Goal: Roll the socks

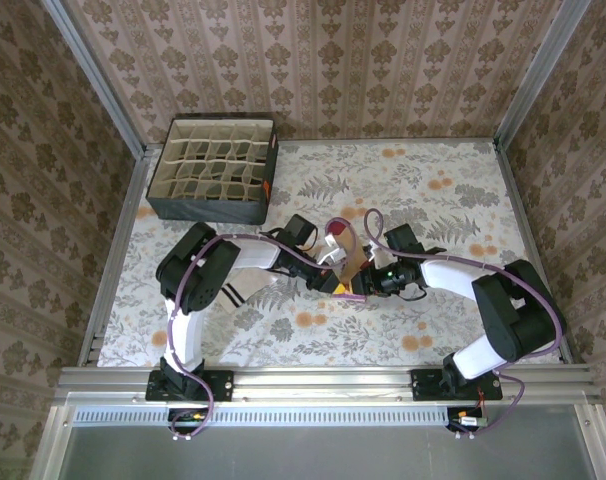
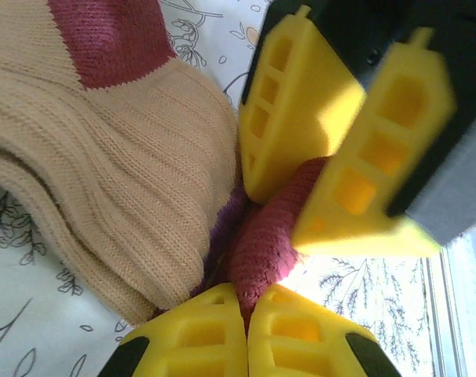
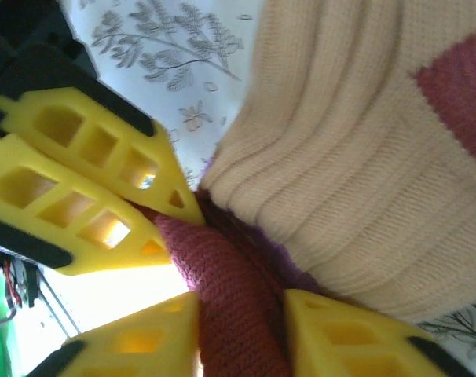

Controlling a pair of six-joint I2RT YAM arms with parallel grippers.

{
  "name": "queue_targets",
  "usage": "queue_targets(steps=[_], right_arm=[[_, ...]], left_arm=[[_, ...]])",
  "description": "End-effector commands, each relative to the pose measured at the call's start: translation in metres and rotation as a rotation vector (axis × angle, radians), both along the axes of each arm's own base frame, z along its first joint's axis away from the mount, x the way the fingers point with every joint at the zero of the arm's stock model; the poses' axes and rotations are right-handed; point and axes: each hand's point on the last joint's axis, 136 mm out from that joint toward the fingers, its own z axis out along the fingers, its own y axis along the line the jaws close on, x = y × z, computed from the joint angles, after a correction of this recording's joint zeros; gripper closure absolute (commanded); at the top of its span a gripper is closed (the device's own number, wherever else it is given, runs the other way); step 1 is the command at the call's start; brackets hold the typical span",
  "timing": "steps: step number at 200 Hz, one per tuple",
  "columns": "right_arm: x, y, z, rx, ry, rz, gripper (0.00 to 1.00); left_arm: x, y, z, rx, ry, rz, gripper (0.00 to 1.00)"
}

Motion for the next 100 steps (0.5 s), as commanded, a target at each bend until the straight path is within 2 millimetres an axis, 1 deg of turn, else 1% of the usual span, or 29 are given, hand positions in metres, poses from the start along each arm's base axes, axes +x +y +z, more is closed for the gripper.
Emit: queue_targets(steps=[1, 15, 39, 52, 70, 83, 100], right_arm=[[-0.010, -0.018, -0.017, -0.131, 0.072, -0.048, 0.79], [-0.010, -0.028, -0.023, -0.191, 0.096, -0.079, 0.88], [-0.012, -0.038, -0.031, -0.259, 0.129, -0.114, 0.96], [-0.013, -0.042, -0.034, -0.283, 0.145, -0.122, 1.00], [-0.016, -0.047, -0.039, -0.320, 0.171, -0.125, 1.00], [-0.019, -0.050, -0.042, -0.349, 0.195, -0.124, 1.00], [-0.020, -0.052, -0.044, -0.373, 0.220, -0.121, 1.00]], left_arm=[[0.012, 0.005, -0.011, 0.034, -0.010, 0.049, 1.00], [0.013, 0.006, -0.010, 0.033, -0.024, 0.051, 1.00], [0.013, 0.009, -0.008, 0.023, -0.059, 0.057, 1.00], [0.012, 0.011, -0.004, 0.012, -0.088, 0.058, 0.94], [0.011, 0.013, 0.004, -0.015, -0.147, 0.049, 0.86], [0.010, 0.016, 0.013, -0.049, -0.218, 0.042, 0.84], [0.008, 0.020, 0.030, -0.101, -0.335, 0.024, 0.84]])
